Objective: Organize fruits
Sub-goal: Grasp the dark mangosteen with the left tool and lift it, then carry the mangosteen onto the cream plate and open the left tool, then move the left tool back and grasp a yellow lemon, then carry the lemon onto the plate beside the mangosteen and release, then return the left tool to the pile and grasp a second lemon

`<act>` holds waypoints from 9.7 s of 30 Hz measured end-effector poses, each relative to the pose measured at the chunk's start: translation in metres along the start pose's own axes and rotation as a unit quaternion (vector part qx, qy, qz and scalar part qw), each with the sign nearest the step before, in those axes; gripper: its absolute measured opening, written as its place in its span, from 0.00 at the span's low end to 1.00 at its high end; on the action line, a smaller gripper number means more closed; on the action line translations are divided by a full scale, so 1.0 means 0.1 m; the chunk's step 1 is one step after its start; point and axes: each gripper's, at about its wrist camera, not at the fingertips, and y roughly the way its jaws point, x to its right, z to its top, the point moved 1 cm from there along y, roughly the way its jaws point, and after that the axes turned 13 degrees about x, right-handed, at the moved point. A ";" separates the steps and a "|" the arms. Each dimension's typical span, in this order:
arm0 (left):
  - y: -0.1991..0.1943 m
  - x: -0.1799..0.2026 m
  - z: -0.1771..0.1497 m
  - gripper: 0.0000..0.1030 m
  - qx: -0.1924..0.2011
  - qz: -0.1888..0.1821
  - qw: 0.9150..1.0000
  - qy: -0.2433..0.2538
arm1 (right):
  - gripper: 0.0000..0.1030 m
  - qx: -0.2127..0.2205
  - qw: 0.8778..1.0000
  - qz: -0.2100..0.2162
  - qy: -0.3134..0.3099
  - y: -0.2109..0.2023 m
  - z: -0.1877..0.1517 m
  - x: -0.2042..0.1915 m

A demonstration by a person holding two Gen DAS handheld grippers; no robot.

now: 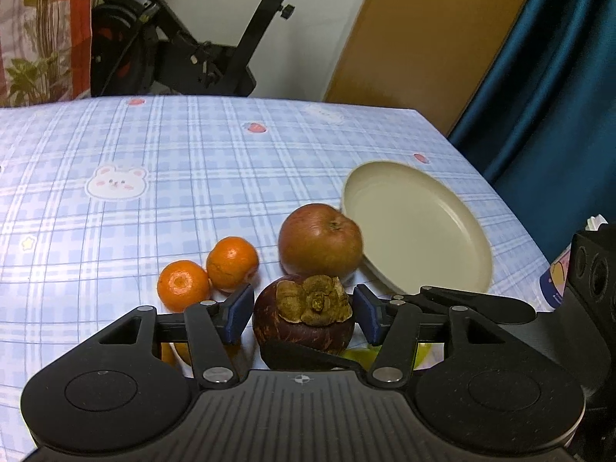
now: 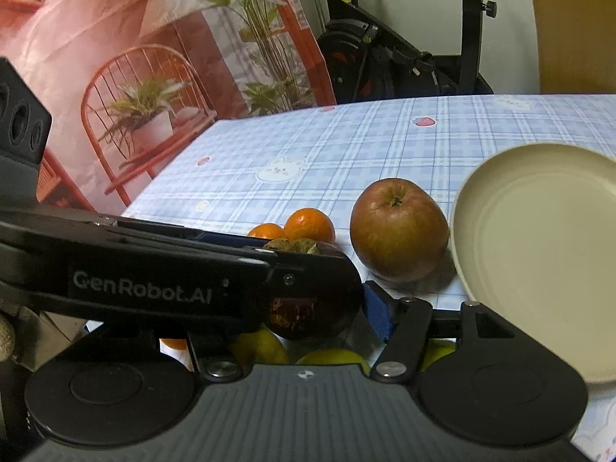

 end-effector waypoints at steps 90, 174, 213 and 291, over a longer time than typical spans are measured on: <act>-0.94 -0.08 -0.29 0.81 0.126 0.133 0.983 0.012 | 0.79 0.142 0.987 -0.006 -0.075 -0.82 -0.15 0.00; -0.18 0.46 -0.08 0.60 0.024 -0.086 0.996 0.018 | 0.57 0.042 0.996 0.029 -0.077 -1.02 -0.18 0.00; 0.80 0.57 0.14 0.61 -0.024 -0.018 0.997 0.078 | 0.59 0.029 0.999 -0.041 -0.020 -0.29 0.04 0.75; -0.68 -0.41 -0.36 0.61 0.100 0.075 0.989 -0.075 | 0.67 0.110 0.984 0.021 -0.140 -0.72 -0.34 -0.15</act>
